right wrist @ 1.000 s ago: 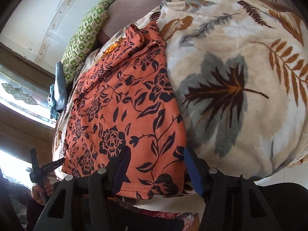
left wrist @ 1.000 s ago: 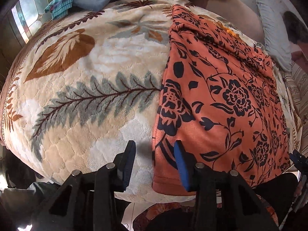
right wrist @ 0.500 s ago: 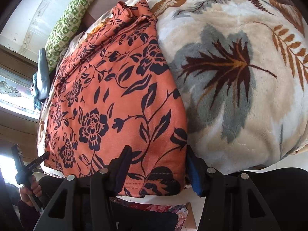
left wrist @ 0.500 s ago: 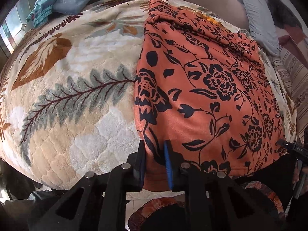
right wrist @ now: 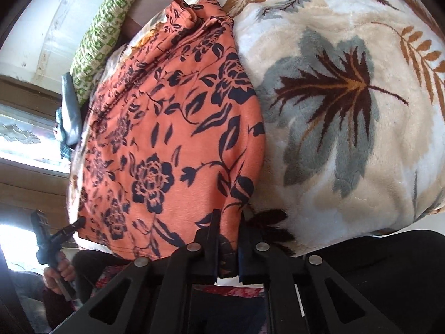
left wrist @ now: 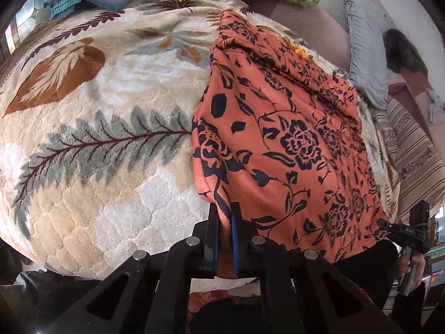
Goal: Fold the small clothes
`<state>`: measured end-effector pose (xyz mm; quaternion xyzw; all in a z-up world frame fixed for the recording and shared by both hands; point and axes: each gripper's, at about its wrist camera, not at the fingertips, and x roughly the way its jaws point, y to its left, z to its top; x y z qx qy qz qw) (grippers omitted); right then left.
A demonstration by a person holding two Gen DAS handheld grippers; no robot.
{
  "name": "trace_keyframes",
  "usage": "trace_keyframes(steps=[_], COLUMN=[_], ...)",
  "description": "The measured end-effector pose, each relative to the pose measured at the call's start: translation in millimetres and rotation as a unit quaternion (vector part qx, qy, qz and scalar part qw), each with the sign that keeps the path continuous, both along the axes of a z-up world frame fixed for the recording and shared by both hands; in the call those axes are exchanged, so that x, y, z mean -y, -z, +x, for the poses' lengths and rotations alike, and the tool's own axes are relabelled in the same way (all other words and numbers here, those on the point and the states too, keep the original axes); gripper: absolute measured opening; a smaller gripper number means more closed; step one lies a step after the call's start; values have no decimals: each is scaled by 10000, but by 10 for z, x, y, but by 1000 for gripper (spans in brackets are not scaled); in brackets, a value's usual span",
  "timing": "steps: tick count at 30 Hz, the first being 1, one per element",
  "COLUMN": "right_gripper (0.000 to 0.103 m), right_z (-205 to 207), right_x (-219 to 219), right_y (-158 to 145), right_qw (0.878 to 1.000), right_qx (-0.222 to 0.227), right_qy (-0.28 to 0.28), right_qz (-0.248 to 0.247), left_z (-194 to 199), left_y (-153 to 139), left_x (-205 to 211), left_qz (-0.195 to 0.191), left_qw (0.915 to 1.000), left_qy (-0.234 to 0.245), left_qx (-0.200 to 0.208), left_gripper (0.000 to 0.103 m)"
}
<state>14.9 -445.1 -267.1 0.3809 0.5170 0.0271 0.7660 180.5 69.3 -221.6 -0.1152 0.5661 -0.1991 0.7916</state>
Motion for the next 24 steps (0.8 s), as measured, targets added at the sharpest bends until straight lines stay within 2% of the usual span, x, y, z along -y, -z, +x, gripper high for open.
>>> trace_keyframes(steps=[3, 9, 11, 15, 17, 19, 21, 22, 23, 24], right_gripper=[9, 9, 9, 9, 9, 9, 9, 9, 9, 9], right_z=[20, 178, 283, 497, 536, 517, 460, 411, 341, 295], right_x=[141, 362, 430, 555, 562, 590, 618, 614, 621, 613], right_y=[-182, -617, -728, -910, -955, -948, -869, -822, -768, -715], right_qw=[9977, 9856, 9828, 9813, 9820, 9835, 9842, 9846, 9852, 9858], right_qx=[432, 1286, 1448, 1597, 1608, 1556, 1490, 1452, 1407, 1350], right_qy=[208, 517, 559, 640, 643, 628, 633, 644, 652, 663], right_qz=[487, 965, 1004, 869, 750, 675, 712, 726, 737, 753], left_z=[44, 281, 434, 631, 625, 590, 538, 495, 450, 412], left_y=[-195, -707, -874, -1111, -1118, -1004, -787, -651, -519, -391], left_x=[-92, -83, -83, -87, -93, -101, -123, -143, -159, -162], left_qz=[-205, -97, -114, 119, 235, 366, 420, 460, 489, 498], left_qw=[9996, 9966, 9950, 9927, 9928, 9945, 9974, 9981, 9984, 9985], left_qy=[-45, -9, -46, -22, 7, 45, 23, -62, -146, -198], left_qx=[196, 817, 995, 1199, 1177, 984, 588, 400, 239, 69], left_gripper=[7, 5, 5, 5, 5, 7, 20, 36, 48, 48])
